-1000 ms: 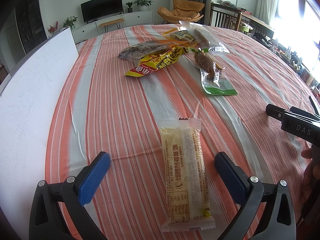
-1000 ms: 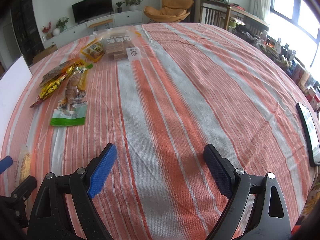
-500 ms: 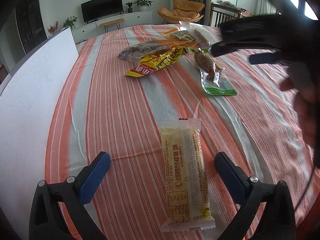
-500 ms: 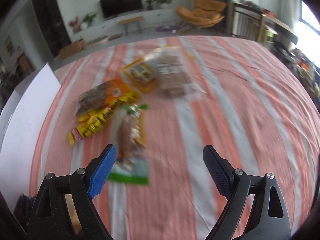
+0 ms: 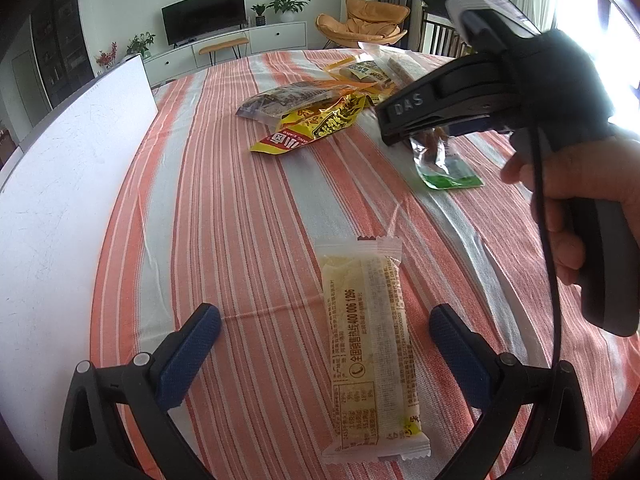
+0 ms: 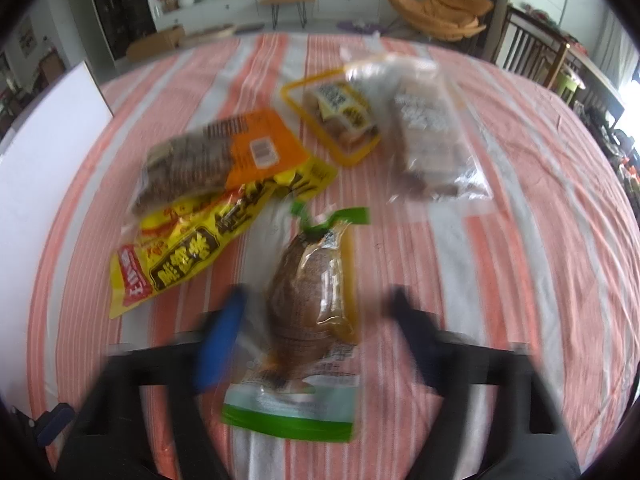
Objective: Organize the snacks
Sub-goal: 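Move the right tool toward the clear bag of brown snack with green base, then close the right tool on the brown-snack bag while the left tool grasps the cream bar packet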
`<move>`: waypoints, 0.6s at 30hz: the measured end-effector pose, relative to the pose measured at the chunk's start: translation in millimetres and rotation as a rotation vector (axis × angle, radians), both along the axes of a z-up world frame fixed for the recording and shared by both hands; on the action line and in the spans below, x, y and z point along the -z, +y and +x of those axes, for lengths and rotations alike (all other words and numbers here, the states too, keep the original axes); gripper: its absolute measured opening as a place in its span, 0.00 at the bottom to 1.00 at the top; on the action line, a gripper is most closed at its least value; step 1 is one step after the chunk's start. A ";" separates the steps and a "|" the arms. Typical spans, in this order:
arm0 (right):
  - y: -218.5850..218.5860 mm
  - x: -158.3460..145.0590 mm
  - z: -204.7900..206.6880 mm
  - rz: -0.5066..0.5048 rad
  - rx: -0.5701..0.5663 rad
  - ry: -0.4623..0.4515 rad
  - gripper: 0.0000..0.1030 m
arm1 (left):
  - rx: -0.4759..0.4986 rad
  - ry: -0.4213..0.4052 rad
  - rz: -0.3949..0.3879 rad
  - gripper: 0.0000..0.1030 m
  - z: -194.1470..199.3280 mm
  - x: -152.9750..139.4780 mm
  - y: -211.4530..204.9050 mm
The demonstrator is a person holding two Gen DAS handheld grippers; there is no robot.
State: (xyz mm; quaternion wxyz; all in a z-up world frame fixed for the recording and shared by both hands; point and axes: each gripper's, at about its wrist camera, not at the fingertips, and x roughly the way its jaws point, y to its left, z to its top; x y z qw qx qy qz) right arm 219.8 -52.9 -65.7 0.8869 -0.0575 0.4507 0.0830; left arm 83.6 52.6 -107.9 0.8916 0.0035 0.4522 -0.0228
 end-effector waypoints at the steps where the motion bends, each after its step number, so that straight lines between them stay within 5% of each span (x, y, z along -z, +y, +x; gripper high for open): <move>1: -1.8 -0.5 -1.0 0.001 -0.002 0.005 0.60 | 0.000 0.000 0.000 1.00 0.0 -0.4 0.2; 9: -57.7 3.6 -54.2 0.084 -0.023 0.033 0.59 | 0.041 0.044 -0.014 1.00 2.9 -1.8 4.7; 12: -101.8 4.9 -86.8 0.165 0.041 0.048 0.59 | 0.015 0.077 -0.101 0.98 3.3 -6.4 15.2; 14: -131.7 5.9 -106.5 0.255 0.101 0.055 0.59 | -0.010 0.085 -0.127 0.93 6.1 -8.6 19.9; 18: -171.2 7.5 -133.4 0.540 0.172 0.053 0.59 | 0.040 0.097 0.016 0.67 -1.0 -8.6 -1.2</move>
